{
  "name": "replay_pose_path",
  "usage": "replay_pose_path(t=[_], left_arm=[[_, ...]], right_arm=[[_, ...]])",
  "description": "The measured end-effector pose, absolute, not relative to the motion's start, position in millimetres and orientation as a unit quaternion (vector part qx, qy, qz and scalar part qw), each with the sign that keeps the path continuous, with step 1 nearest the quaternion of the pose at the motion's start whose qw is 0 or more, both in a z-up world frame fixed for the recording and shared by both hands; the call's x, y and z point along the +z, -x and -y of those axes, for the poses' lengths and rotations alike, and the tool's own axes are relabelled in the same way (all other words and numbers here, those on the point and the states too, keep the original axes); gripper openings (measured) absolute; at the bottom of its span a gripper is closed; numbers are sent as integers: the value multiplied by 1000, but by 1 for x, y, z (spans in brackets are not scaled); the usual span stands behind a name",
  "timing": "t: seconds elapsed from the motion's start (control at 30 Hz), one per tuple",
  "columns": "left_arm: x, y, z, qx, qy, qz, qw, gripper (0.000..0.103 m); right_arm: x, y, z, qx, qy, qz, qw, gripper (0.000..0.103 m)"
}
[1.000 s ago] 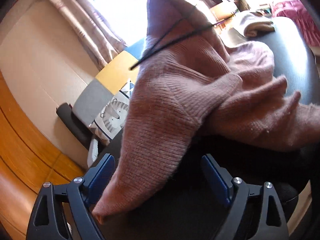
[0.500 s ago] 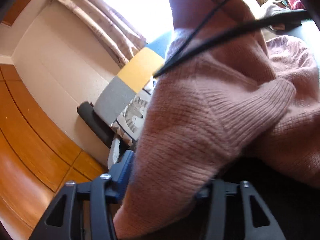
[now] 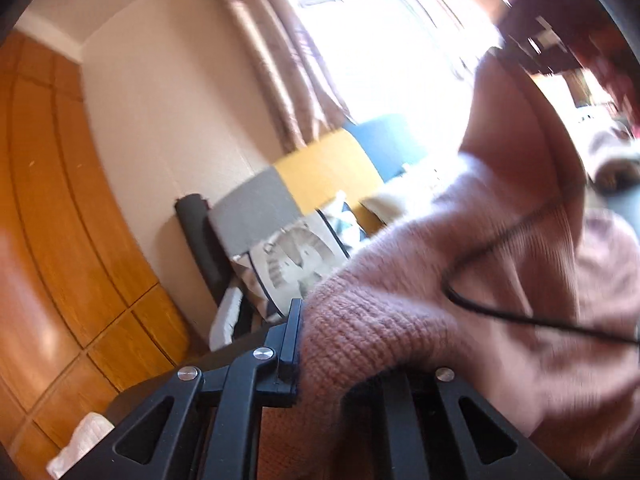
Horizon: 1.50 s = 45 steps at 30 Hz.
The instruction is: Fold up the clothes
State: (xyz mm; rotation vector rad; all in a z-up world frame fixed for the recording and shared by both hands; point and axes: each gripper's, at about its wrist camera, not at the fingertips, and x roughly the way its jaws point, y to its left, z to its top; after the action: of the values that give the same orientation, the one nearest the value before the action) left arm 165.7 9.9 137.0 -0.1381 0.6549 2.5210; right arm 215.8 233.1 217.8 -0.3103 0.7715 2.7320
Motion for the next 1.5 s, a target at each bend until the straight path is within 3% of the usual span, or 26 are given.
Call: replay_pose_path(t=[0.73,1.17,1.5], left_arm=[[376,-143,60,957,-130,-57,251,11],[447,-184,106,941,-189,-6,280,11],[468,-211,131,909,-166,32,382,12]], right_arm=[[381,-242,-199,979,-59,-179,75,5],[432,-286,-167,979,-130,-158,8,6],[430,-294,-139,966,-127,-197,-105,6]])
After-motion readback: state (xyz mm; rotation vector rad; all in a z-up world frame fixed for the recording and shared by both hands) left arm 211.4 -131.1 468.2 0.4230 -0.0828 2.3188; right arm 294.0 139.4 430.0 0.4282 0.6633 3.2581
